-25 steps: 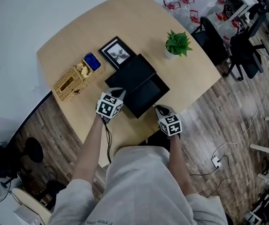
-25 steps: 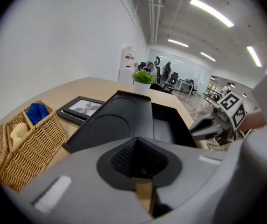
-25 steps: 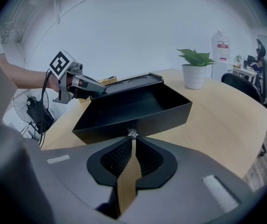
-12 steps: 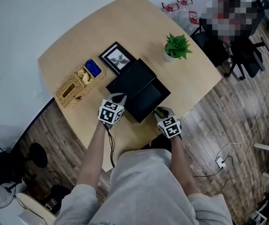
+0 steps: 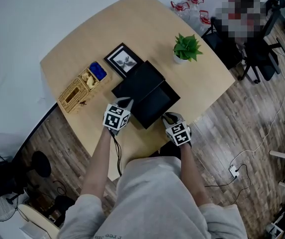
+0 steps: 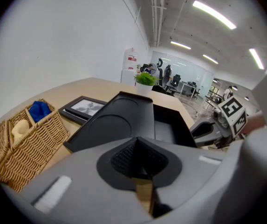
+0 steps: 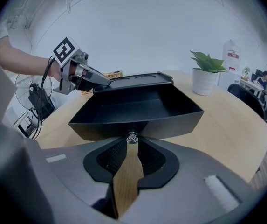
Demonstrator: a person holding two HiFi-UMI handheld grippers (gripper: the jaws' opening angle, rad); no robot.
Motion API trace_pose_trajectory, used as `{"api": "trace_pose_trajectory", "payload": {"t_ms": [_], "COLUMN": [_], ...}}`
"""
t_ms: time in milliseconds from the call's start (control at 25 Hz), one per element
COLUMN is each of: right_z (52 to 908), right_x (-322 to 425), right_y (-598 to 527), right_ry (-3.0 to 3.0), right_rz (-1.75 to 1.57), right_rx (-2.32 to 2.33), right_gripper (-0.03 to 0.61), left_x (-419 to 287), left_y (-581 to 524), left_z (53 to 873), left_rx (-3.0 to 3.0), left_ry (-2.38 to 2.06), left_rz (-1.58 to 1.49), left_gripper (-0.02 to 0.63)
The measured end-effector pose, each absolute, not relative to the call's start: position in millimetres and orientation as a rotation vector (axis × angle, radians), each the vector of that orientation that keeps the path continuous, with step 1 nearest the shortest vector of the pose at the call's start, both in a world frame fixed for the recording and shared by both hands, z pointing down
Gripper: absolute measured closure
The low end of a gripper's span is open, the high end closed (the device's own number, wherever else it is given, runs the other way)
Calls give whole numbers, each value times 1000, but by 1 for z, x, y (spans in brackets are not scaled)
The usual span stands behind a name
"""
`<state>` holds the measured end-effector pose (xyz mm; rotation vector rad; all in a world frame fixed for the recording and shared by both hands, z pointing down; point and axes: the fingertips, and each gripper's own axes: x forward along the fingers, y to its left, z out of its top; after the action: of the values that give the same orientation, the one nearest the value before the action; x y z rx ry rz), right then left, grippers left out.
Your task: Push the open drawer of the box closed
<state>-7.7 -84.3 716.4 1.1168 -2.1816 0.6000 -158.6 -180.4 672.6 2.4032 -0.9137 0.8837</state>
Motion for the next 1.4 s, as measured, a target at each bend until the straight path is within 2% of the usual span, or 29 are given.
{"api": "trace_pose_trajectory", "payload": {"t_ms": [1400], "right_z": [713], "right_x": [-20], "right_y": [-100], "right_ry": [-2163], "right_rz": [559], "right_rx": [1117], "right_gripper": [506], "left_x": [-161], "left_y": [-182], "left_z": [673], "left_rx": [2384], "left_ry": [-942], "left_rz": [863], "left_gripper": [561]}}
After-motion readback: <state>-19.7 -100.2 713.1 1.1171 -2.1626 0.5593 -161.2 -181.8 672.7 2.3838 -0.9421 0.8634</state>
